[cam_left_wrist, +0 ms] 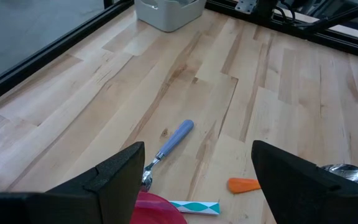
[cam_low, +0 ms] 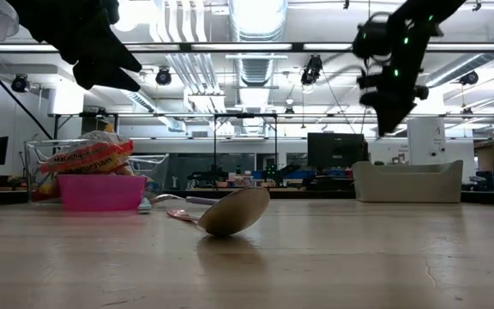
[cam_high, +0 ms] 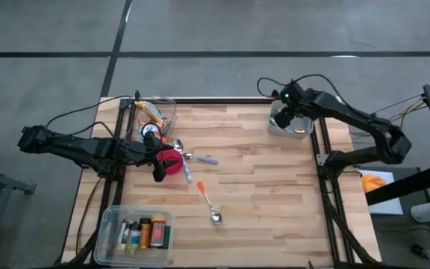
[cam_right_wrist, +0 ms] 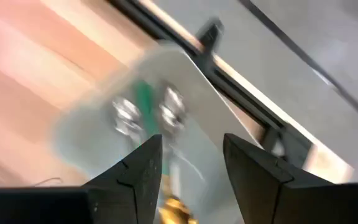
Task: Pick & Place Food Item
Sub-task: Put the violet spoon into the gray bin
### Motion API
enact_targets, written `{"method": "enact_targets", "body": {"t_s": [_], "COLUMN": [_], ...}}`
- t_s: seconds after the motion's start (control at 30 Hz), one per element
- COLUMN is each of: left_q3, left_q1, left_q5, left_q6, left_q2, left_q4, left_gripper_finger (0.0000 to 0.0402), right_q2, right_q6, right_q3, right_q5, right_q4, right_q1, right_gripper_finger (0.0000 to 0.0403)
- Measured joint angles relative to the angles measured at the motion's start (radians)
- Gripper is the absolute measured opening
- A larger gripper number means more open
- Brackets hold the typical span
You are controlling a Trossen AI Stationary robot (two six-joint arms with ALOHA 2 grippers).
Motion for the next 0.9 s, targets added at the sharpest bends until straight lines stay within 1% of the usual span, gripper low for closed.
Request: {"method": "enact_targets", "body": {"t_s": [0.1,0.27,0.4,0.5,0.57,0.67,0.9], "left_q3": [0.0,0.0,0.0,0.0,0.0,0.0,0.0], "left_q1": [0.0,0.0,0.0,0.0,0.0,0.0,0.0], "left_q5": [0.0,0.0,0.0,0.0,0.0,0.0,0.0], "left_q6": [0.0,0.0,0.0,0.0,0.0,0.0,0.0], "left_q2": [0.0,0.0,0.0,0.0,0.0,0.0,0.0], "left_q4": [0.0,0.0,0.0,0.0,0.0,0.0,0.0], "left_gripper_finger": [0.0298,0.0298,0.0298,0.0298,0.0298,0.0298,0.0298], "right_q2": [-0.056,-0.126,-0.135,-0.133,-0.133,-0.133,-0.133], "right_q6": [0.028,0.06,0.053,0.051,0.05,0.045,0.043], "right_q3": [0.021,0.016,-0.006,-0.033,-0.057,-0.094,-0.232], "right_q5": [-0.101,-0.318,-0.439,-0.506,-0.527,-0.53,-0.502], "right_q4": [0.022,0.118,0.188,0.251,0.309,0.422,0.789], "right_q1": [0.012,0.034,0.082,0.142,0.197,0.277,0.41], "right_gripper_finger": [0.0169,0.0169,0.0169,0.0169,0.0169,0.0169,0.0169]}}
